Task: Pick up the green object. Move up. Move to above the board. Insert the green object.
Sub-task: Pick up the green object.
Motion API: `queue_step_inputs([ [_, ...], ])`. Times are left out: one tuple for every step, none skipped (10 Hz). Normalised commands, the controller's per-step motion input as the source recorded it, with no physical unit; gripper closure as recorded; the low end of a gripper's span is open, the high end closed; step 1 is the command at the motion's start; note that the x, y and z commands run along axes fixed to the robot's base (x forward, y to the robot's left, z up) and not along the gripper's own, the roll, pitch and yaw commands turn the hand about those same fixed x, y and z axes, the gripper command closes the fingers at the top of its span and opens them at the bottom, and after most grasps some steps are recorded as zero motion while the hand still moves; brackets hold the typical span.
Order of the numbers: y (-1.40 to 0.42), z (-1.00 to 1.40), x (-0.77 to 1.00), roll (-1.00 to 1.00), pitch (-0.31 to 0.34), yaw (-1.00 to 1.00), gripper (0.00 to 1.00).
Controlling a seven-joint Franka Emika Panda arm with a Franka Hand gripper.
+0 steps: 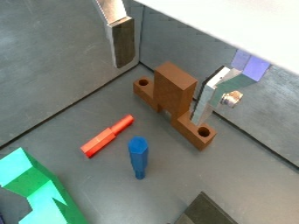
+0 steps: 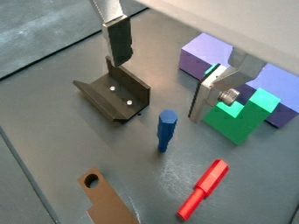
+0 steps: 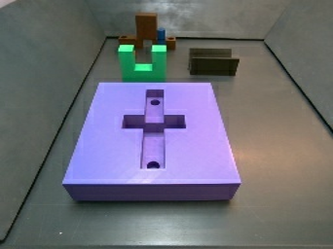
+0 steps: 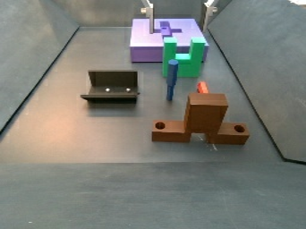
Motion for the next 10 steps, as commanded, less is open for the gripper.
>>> queue_step_inputs([
  [0.0,0.0,0.0,-0.02,0.0,0.0,0.0],
  [-0.43,-0.24,0.0,0.0,0.0,-0.13,0.0],
  [-0.84,-0.49,0.17,0.09,0.0,-0.04,0.0],
  [-1.0,-0.54,0.16,0.13,-0.05,0.0,0.0],
  [-0.95,-0.48,0.03,0.11,-0.096,0.09,0.0],
  [-0.87,-0.44,0.17,0.11,-0.051,0.1,0.0],
  [-0.81,-0.38,0.05,0.11,-0.057,0.2,0.0],
  [-0.71,-0.12,0.02,0.12,-0.019,0.26,0.0],
  [-0.51,-0.17,0.04,0.08,0.0,0.13,0.0],
  [-0.29,-0.29,0.0,0.01,-0.036,0.0,0.0],
])
